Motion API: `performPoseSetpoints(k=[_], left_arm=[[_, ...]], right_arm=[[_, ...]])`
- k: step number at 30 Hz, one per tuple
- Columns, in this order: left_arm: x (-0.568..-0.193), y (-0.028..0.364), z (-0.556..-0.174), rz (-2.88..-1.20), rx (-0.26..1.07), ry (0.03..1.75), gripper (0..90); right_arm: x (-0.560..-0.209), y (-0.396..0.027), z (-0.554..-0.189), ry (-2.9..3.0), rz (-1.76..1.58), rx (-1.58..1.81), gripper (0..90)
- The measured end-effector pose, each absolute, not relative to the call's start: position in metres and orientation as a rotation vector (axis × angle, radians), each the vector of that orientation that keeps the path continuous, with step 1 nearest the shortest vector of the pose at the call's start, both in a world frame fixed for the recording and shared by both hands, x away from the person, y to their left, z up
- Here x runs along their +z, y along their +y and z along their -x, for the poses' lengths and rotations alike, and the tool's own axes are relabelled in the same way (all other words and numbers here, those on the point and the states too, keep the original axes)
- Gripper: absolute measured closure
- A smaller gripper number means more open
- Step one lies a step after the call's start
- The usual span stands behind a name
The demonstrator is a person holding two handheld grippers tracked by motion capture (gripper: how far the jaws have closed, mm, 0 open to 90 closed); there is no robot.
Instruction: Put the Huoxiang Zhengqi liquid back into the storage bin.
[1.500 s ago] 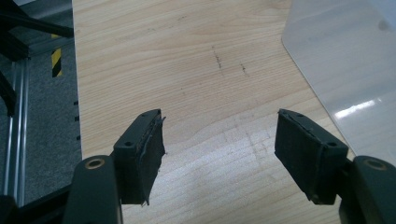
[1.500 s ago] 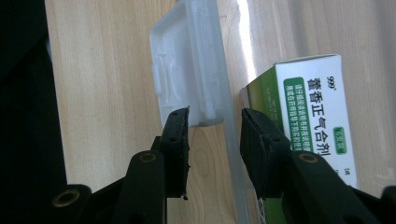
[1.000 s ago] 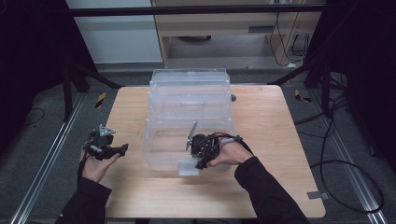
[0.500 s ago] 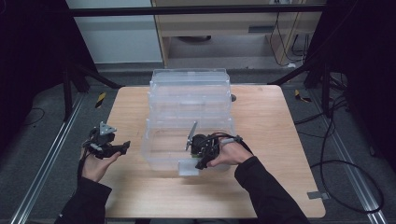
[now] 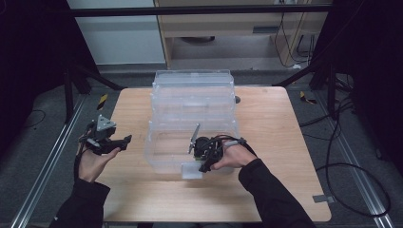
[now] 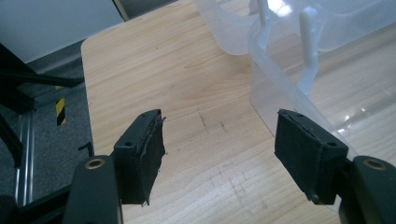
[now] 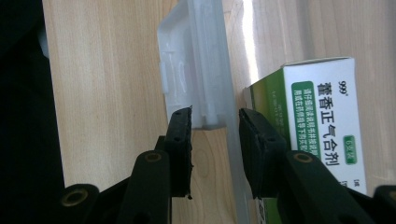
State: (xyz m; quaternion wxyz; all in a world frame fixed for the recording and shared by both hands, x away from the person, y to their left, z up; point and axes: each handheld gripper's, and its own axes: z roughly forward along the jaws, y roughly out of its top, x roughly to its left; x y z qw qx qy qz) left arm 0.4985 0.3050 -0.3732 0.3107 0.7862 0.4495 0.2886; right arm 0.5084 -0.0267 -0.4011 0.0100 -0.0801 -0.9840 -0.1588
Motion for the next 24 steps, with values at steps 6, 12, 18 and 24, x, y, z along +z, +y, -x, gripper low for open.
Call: performPoseSetpoints(k=[6,12,18,24], left_arm=[[-0.363,0.299,-0.503,-2.092,0.764,1.143,32.0],[-0.349,0.292,-0.508,-2.106,0.772,1.095,32.1],[-0.335,0.284,-0.512,-2.127,0.782,1.039,32.2],[-0.329,0.279,-0.517,-2.158,0.761,0.984,32.4]], right_arm=[[-0.401,-0.027,-0.507,-3.074,0.257,-0.503,65.7],[-0.401,-0.028,-0.507,-3.08,0.249,-0.507,65.7],[-0.401,-0.028,-0.506,-3.083,0.255,-0.509,65.7],[-0.401,-0.028,-0.506,-3.085,0.249,-0.513,65.7]])
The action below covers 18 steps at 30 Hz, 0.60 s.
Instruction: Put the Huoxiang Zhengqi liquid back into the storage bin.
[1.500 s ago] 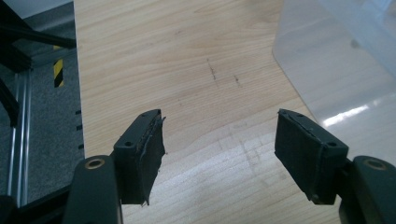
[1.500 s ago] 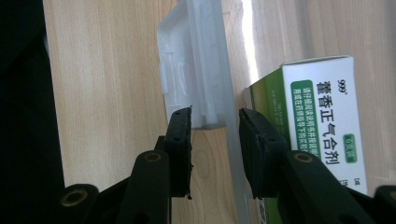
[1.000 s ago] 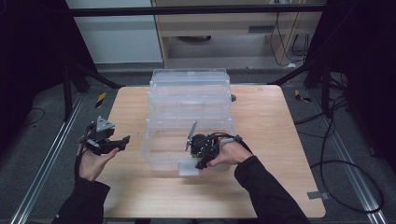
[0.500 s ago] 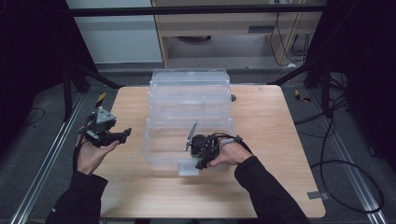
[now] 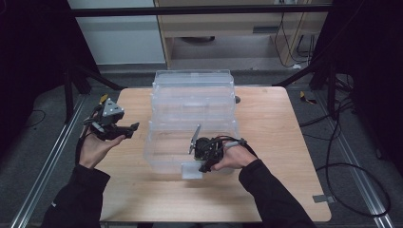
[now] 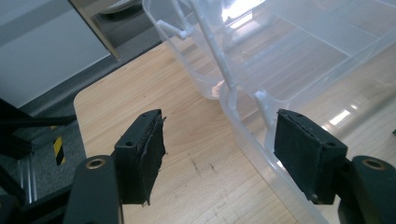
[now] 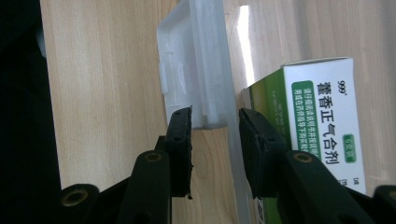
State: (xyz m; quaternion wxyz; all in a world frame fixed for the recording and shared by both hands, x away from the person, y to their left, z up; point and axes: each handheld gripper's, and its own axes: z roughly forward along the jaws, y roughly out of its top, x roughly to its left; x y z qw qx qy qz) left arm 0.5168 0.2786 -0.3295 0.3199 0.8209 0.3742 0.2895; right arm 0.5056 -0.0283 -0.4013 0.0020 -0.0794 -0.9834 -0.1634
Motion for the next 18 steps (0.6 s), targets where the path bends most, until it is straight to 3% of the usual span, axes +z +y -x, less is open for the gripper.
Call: performPoseSetpoints(k=[18], left_arm=[[-0.304,0.255,-0.537,-2.245,0.779,0.856,33.0]], right_arm=[[-0.402,-0.029,-0.504,-3.096,0.233,-0.526,65.7]])
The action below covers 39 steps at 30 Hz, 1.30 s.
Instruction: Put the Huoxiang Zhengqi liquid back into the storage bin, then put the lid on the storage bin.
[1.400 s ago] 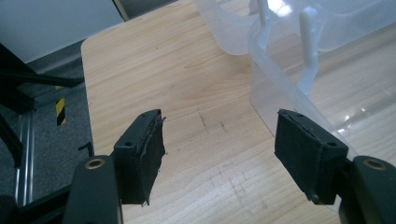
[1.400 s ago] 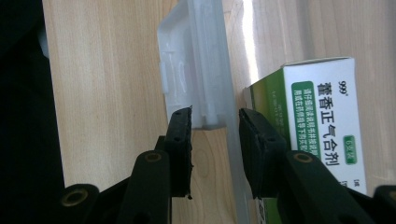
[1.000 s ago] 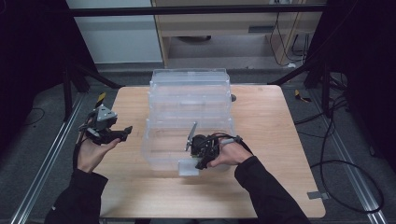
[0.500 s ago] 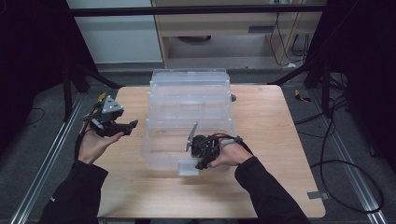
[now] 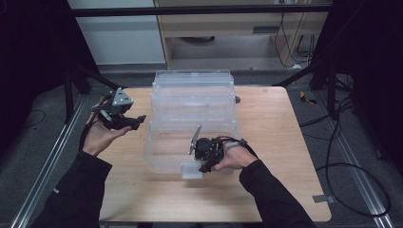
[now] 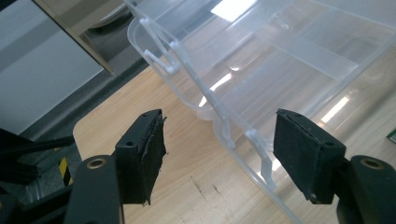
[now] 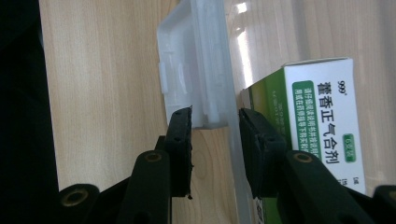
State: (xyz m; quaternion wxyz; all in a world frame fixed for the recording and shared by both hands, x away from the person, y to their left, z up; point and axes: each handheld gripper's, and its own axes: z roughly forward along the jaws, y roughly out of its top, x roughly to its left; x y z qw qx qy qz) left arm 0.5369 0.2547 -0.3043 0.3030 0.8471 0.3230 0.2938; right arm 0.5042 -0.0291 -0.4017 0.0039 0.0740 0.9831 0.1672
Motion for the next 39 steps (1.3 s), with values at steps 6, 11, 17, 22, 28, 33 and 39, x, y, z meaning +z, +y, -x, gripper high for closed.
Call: performPoseSetpoints(k=[6,11,17,22,28,33,39], left_arm=[[-0.295,0.249,-0.546,-2.288,0.776,0.811,33.5],[-0.29,0.247,-0.555,-2.305,0.75,0.779,33.8],[-0.285,0.24,-0.562,-2.344,0.724,0.714,33.8],[-0.281,0.233,-0.568,-2.402,0.74,0.64,34.0],[-0.276,0.224,-0.575,-2.443,0.741,0.585,33.9],[-0.274,0.213,-0.581,-2.499,0.769,0.531,33.9],[-0.275,0.199,-0.592,-2.562,0.797,0.472,34.2]], right_arm=[[-0.402,-0.03,-0.504,3.079,-0.235,0.532,65.7],[-0.402,-0.03,-0.504,3.081,-0.24,0.539,65.7],[-0.402,-0.03,-0.503,3.069,-0.235,0.543,65.7],[-0.402,-0.03,-0.503,3.074,-0.235,0.536,65.7],[-0.402,-0.03,-0.501,3.06,-0.237,0.537,65.7],[-0.402,-0.03,-0.502,3.062,-0.229,0.539,65.7],[-0.402,-0.031,-0.502,3.067,-0.224,0.544,65.7]])
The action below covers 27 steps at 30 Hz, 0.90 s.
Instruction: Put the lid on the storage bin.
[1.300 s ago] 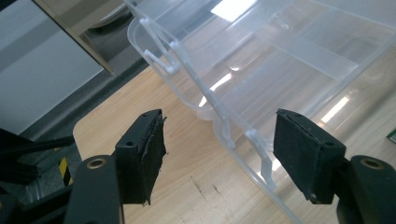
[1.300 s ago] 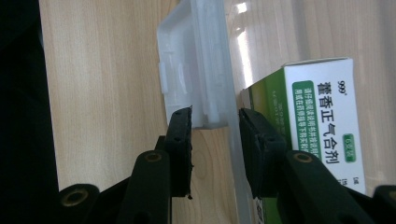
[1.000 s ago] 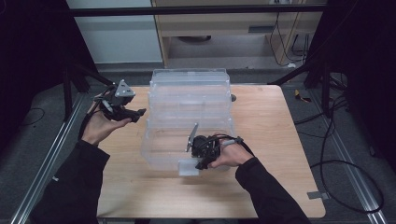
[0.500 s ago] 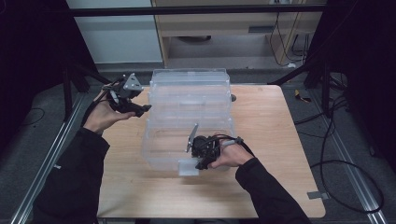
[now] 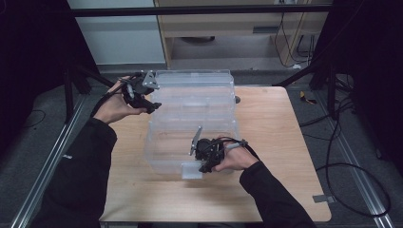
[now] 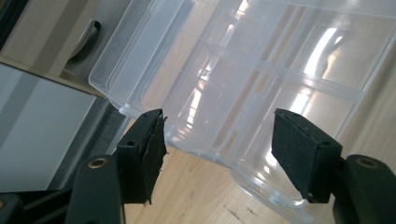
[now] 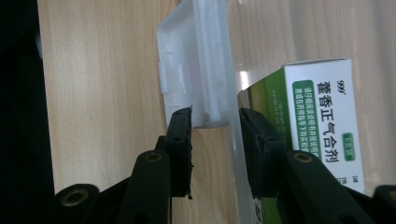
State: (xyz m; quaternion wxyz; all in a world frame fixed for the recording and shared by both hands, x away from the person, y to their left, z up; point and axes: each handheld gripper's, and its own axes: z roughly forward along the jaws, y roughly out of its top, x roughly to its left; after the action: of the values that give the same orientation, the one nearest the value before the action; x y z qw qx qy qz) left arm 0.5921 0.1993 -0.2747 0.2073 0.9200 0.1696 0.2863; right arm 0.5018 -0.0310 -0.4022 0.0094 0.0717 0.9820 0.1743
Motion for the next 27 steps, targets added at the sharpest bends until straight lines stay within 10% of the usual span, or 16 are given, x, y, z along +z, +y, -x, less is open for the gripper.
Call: performPoseSetpoints(k=[27], left_arm=[[-0.283,0.158,-0.614,-2.746,0.827,0.221,37.9]], right_arm=[[-0.402,-0.031,-0.502,3.062,-0.22,0.542,65.8]])
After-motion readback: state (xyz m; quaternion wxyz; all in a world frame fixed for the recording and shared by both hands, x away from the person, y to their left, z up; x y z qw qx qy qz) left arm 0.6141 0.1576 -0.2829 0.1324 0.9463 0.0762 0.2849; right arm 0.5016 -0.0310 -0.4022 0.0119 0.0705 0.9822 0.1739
